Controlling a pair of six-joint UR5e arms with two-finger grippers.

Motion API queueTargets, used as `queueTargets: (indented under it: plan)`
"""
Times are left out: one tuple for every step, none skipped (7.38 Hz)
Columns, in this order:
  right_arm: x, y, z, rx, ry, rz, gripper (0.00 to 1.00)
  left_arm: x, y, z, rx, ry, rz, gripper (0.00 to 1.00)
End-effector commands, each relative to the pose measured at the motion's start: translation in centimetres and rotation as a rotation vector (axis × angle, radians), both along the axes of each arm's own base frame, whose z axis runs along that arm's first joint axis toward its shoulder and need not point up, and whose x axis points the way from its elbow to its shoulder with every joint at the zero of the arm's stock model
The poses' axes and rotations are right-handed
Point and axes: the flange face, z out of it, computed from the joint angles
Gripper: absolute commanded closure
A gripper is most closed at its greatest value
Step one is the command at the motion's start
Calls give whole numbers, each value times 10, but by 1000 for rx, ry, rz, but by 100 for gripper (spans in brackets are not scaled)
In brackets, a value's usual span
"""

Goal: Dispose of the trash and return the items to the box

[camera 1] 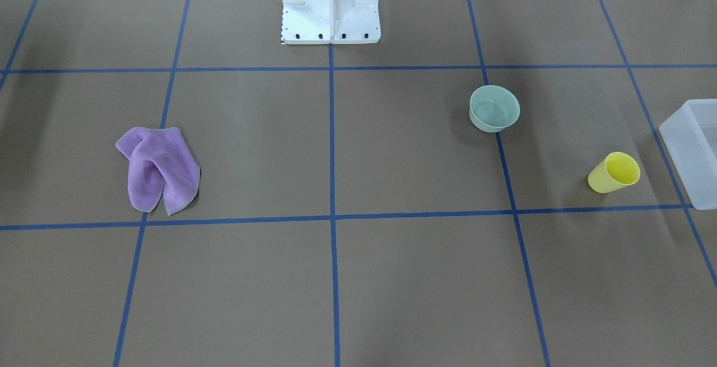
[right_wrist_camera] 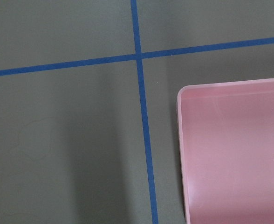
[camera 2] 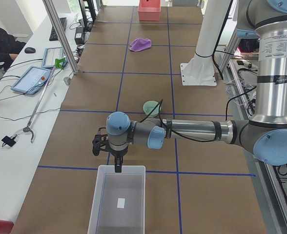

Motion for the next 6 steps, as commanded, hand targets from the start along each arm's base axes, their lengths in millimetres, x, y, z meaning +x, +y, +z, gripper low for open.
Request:
queueTargets:
  plan:
    - [0,0,-1,2,-6,1,0,-1,-5,-12,27,-2,-1,2]
    - [0,0,-1,2,-6,1,0,-1,-6,-15,32,-2,-2,2]
    - [0,0,-2,3,-6,1,0,-1,-6,-14,29,-5,-4,2]
    - [0,0,-1,2,-6,1,0,-1,-6,-15,32,-6,-3,2]
    - [0,1,0,-2,-7,2,0,-2,-3,-14,32,0,-3,2]
    - [-1,1,-1,1,-11,1,0,-1,-2,-9,50,0,-2,2]
